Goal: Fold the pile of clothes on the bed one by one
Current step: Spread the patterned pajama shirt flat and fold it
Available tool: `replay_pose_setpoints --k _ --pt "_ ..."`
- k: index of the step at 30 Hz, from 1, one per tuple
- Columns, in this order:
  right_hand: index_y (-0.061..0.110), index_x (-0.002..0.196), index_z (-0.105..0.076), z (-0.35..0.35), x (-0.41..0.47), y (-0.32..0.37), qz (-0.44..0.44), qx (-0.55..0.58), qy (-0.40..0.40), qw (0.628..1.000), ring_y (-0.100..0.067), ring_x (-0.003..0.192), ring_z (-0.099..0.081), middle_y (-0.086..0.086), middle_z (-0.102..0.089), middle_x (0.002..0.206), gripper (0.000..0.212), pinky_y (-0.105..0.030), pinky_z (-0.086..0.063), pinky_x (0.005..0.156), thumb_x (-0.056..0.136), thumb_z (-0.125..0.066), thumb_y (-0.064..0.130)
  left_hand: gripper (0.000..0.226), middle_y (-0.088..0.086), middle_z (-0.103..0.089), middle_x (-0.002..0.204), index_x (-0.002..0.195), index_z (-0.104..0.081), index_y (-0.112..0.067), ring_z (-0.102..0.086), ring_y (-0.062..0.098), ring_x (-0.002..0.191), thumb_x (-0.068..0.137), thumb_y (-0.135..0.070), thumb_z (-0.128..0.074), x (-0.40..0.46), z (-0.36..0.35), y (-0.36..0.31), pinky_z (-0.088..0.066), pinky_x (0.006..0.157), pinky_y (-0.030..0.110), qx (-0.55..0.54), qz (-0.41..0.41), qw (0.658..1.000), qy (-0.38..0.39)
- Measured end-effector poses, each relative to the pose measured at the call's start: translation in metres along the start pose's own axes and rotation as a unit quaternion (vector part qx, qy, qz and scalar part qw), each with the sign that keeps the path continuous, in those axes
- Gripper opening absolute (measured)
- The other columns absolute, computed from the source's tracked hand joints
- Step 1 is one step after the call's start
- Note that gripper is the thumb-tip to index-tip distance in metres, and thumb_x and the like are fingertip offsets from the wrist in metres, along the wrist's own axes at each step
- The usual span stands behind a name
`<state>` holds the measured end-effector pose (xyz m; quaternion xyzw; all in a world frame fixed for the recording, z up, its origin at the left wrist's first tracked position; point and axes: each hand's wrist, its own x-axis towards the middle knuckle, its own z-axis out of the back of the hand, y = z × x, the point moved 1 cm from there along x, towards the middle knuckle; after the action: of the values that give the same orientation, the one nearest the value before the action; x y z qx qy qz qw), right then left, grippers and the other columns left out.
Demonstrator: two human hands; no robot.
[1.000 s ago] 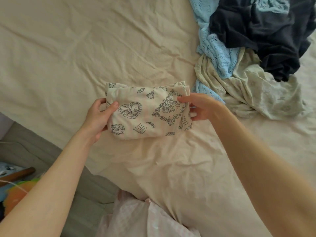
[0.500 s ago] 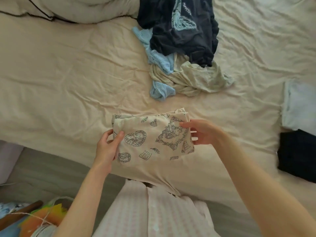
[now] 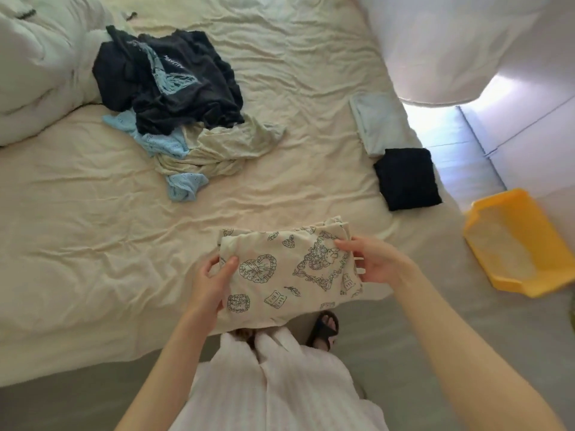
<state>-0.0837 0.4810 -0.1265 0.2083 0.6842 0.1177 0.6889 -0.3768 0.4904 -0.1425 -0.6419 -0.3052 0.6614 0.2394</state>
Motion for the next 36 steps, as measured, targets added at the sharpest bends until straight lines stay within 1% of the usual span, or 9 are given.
replay_pose_setpoints --k 5,10,13,18,24,27,31,34,36 --pt "0.02 0.109 -0.066 0.102 -0.037 -0.041 0.044 0.072 -0.029 0.996 -0.026 0.098 -0.06 -0.006 -0.066 0.106 0.025 -0.041 -0.051 0.078 0.085 -0.067 0.019 0.026 -0.002 -0.071 0.077 0.105 -0.058 -0.026 -0.067 0.014 0.062 0.083 -0.028 -0.069 -0.024 -0.097 0.014 -0.051 0.049 0.029 0.047 -0.011 0.997 0.053" --pt "0.013 0.112 -0.064 0.206 -0.061 -0.053 0.062 0.089 -0.058 0.992 -0.026 0.092 -0.06 -0.008 -0.066 0.102 0.025 -0.04 -0.051 0.071 0.087 -0.064 0.011 0.023 -0.005 -0.071 0.078 0.104 -0.055 -0.03 -0.067 0.012 0.065 0.084 -0.029 -0.067 -0.049 -0.203 0.039 -0.049 0.053 0.03 0.041 -0.013 0.996 0.078" --pt "0.011 0.115 -0.063 0.267 -0.073 -0.051 0.079 0.077 -0.071 0.991 -0.026 0.092 -0.06 -0.009 -0.066 0.1 0.029 -0.039 -0.051 0.071 0.086 -0.065 0.01 0.028 0.0 -0.07 0.087 0.11 -0.054 -0.025 -0.066 0.018 0.076 0.086 -0.028 -0.066 -0.062 -0.264 0.057 -0.051 0.061 0.035 0.028 0.001 0.995 0.098" --pt "0.011 0.118 -0.062 0.357 -0.081 -0.044 0.085 0.081 -0.087 0.989 -0.027 0.094 -0.057 -0.01 -0.065 0.104 0.032 -0.039 -0.05 0.071 0.086 -0.065 0.011 0.029 0.004 -0.068 0.097 0.112 -0.053 -0.024 -0.064 0.023 0.087 0.086 -0.028 -0.065 -0.071 -0.356 0.068 -0.053 0.077 0.045 0.032 0.029 0.992 0.122" --pt "0.016 0.107 -0.065 0.447 -0.071 -0.024 0.085 0.118 -0.105 0.984 -0.025 0.087 -0.059 -0.007 -0.066 0.094 0.021 -0.038 -0.051 0.069 0.087 -0.064 0.011 0.033 0.001 -0.068 0.096 0.113 -0.053 -0.024 -0.065 0.021 0.086 0.085 -0.031 -0.067 -0.049 -0.458 0.054 -0.053 0.071 0.041 0.056 0.019 0.989 0.135" --pt "0.013 0.113 -0.063 0.497 -0.062 -0.003 0.108 0.126 -0.121 0.979 -0.026 0.09 -0.059 -0.008 -0.066 0.1 0.025 -0.039 -0.052 0.073 0.088 -0.063 0.012 0.034 -0.001 -0.066 0.1 0.115 -0.05 -0.027 -0.064 0.019 0.087 0.085 -0.033 -0.066 -0.031 -0.518 0.045 -0.053 0.071 0.041 0.068 0.006 0.987 0.147" --pt "0.011 0.122 -0.058 0.563 -0.063 0.02 0.117 0.147 -0.141 0.972 -0.026 0.094 -0.058 -0.009 -0.065 0.105 0.033 -0.039 -0.049 0.073 0.089 -0.063 0.012 0.03 0.0 -0.068 0.097 0.112 -0.055 -0.026 -0.067 0.017 0.082 0.085 -0.03 -0.067 -0.024 -0.595 0.031 -0.053 0.059 0.034 0.083 -0.009 0.985 0.15" --pt "0.013 0.123 -0.059 0.614 -0.063 0.034 0.122 0.152 -0.133 0.972 -0.027 0.097 -0.058 -0.009 -0.065 0.107 0.034 -0.043 -0.048 0.083 0.089 -0.063 0.014 0.034 0.002 -0.067 0.1 0.115 -0.054 -0.024 -0.067 0.019 0.085 0.085 -0.032 -0.067 -0.024 -0.646 0.02 -0.054 0.062 0.037 0.096 -0.007 0.982 0.163" --pt "0.012 0.122 -0.06 0.648 -0.059 0.046 0.127 0.154 -0.13 0.971 -0.025 0.093 -0.059 -0.007 -0.067 0.103 0.033 -0.042 -0.049 0.08 0.089 -0.063 0.014 0.037 0.002 -0.067 0.1 0.118 -0.053 -0.023 -0.066 0.019 0.088 0.084 -0.033 -0.067 -0.024 -0.68 0.017 -0.054 0.066 0.038 0.091 0.0 0.981 0.171"
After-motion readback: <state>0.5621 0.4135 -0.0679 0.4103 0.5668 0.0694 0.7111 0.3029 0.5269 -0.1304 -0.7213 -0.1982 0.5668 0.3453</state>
